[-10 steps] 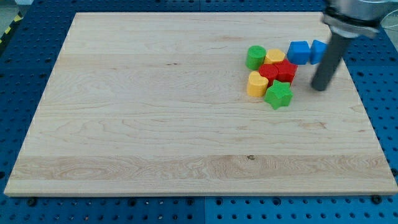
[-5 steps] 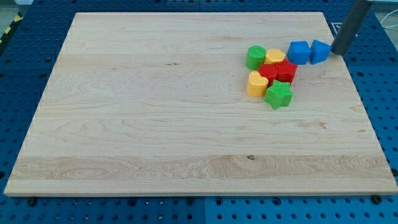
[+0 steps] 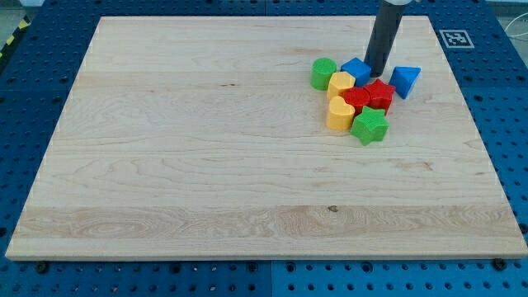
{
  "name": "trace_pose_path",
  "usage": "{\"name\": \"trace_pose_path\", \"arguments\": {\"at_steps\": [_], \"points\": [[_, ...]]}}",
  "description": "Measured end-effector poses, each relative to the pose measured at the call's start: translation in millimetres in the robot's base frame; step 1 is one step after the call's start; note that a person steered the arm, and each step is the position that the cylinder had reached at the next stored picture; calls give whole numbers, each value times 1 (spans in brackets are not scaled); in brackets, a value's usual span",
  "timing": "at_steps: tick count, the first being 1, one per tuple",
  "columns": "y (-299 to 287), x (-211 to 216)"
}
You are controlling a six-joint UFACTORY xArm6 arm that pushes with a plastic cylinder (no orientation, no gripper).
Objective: Move the blue cube along with green circle towards top center
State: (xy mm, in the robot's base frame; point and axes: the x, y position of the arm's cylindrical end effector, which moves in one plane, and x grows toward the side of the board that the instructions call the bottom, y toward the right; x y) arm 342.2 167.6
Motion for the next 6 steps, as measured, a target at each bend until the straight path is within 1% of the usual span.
{"name": "trace_pose_path", "arguments": {"at_steps": [1, 2, 3, 4, 6], "points": [[0, 17], [-12, 27], [-43, 28], [-75, 26], [-133, 2]]}}
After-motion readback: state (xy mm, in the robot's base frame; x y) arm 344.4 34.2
